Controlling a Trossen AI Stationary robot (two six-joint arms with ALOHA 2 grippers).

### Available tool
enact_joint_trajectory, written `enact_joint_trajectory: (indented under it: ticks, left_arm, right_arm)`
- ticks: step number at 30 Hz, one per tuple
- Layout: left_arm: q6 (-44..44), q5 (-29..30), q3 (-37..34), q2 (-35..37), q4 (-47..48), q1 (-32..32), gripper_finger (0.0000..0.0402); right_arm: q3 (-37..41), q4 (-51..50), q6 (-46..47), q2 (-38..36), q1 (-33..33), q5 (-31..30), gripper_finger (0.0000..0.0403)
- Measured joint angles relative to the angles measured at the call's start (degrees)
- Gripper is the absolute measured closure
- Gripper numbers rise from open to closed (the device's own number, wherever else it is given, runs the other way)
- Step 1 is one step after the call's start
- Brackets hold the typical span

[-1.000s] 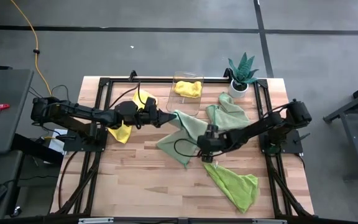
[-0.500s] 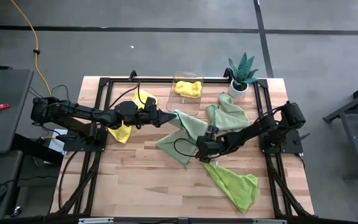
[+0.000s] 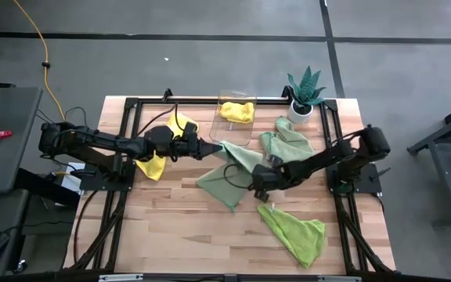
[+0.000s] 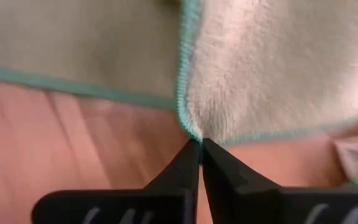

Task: Fold microfiber towels
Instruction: Fold the bottom left blue towel

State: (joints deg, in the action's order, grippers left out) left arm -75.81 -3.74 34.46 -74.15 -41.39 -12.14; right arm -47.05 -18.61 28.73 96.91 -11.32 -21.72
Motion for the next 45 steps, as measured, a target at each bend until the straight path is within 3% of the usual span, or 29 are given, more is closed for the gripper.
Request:
enact_joint_trajectory:
  ticks: [6, 12, 16, 20, 29, 36, 45]
  left_arm:
    - [0.15, -3.63, 0.0, 0.0, -0.34, -1.82, 0.0401]
    - [2.98, -11.98, 0.05, 0.39, -0.75, -3.63, 0.0402]
    - [4.59, -18.07, 1.28, 1.3, 0.53, -4.32, 0.0402]
    - [9.2, -21.49, 4.8, 4.43, 11.25, -4.48, 0.0402]
    - [28.02, -17.62, 18.11, 13.37, 53.96, -4.76, 0.0402]
    - [35.03, -14.68, 28.42, 16.98, 75.06, -4.76, 0.0402]
    - [41.07, -12.8, 41.71, 16.15, 96.61, -4.76, 0.0402]
  right_arm:
    - [-0.02, -7.65, -1.8, -11.75, 1.41, 4.94, 0.0401]
    - [-0.02, -9.03, -2.14, -26.39, 3.61, 13.88, 0.0402]
    - [-1.26, -9.16, -0.68, -35.07, 5.43, 15.84, 0.0402]
    - [-6.28, -11.39, -1.28, -40.07, 7.08, 15.07, 0.0402]
    - [-21.53, -22.2, -6.38, -37.32, 11.39, 13.87, 0.0403]
    - [-35.24, -31.13, -9.3, -32.54, 14.56, 16.34, 0.0403]
    - [-51.5, -42.28, -11.86, -28.22, 17.13, 18.72, 0.0403]
